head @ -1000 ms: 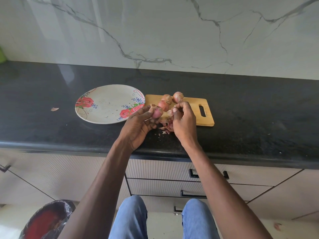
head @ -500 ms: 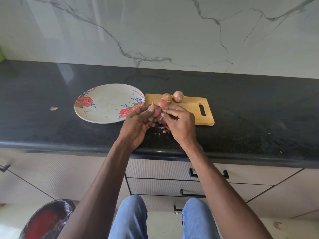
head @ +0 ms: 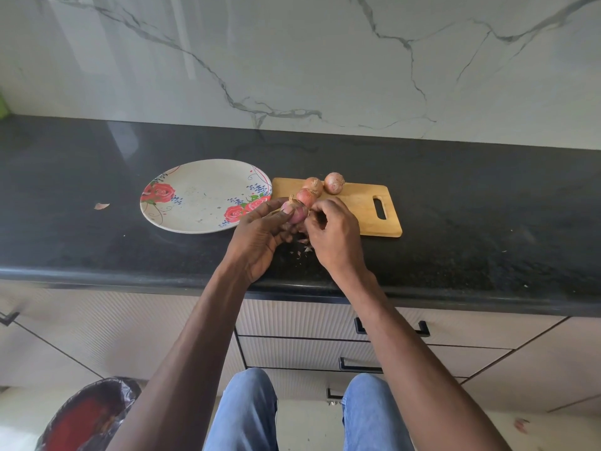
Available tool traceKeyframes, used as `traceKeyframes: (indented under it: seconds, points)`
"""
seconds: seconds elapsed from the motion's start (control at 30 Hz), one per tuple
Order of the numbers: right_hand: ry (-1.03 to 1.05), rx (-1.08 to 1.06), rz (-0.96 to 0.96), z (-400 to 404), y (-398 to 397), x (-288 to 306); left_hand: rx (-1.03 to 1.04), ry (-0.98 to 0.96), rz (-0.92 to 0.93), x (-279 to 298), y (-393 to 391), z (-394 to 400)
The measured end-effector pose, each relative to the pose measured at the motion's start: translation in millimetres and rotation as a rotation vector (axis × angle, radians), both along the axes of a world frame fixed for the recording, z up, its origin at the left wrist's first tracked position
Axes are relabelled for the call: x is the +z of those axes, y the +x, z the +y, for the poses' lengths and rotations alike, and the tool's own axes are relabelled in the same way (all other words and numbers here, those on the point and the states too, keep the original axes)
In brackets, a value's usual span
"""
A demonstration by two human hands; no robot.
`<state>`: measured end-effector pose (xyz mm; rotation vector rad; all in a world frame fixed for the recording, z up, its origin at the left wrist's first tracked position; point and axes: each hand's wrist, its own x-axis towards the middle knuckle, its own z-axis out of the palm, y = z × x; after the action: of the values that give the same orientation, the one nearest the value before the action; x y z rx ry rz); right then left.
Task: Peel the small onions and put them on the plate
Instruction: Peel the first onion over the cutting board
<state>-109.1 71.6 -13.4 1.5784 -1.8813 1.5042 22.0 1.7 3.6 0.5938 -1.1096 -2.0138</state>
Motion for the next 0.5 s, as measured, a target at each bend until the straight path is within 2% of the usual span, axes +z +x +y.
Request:
traceKeyframes:
  seconds: [0.07, 0.17, 0.5]
  points:
    - [-0.053, 0.042, -0.033, 1.0, -1.5, 2.4, 0.007, 0.003, 0.003, -0.8, -0.2, -0.6]
    - [-0.063, 0.147, 0.015, 2.0, 0.0, 3.8, 0.005, -0.006, 0.0, -2.8, 0.1, -3.4]
    - [-0.068, 0.155, 0.037, 1.9, -1.5, 2.6, 0.023, 0.033, -0.013, -0.4, -0.2, -3.7]
